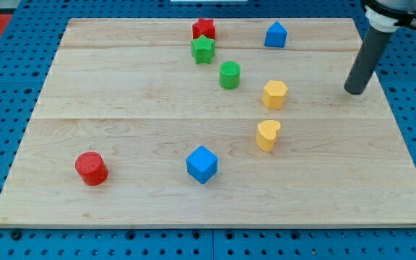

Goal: Slightly push the blue cube upwards

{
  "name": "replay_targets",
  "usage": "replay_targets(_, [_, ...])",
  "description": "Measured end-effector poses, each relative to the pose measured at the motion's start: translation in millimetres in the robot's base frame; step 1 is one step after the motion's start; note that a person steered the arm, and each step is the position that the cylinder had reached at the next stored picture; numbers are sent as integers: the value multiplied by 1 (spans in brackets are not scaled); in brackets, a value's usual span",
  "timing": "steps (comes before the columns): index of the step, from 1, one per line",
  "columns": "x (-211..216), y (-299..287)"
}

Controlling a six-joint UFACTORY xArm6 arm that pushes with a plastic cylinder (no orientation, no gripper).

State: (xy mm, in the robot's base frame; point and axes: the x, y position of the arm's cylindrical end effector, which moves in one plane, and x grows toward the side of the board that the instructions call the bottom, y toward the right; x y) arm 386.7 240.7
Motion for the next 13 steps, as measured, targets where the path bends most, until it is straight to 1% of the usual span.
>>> replay_targets(2, [3, 2])
replay_targets(3, [60, 4])
replay_targets(4, [135, 0])
replay_targets(5, [210, -46])
replay_targets(6, [217, -148])
replay_targets(7, [188, -233])
replay_targets(8, [164, -283])
replay_targets(9, [137, -305])
replay_targets(10, [155, -307])
replay_targets(11, [155, -285])
replay_targets(12, [139, -296])
replay_targets(13, [154, -319])
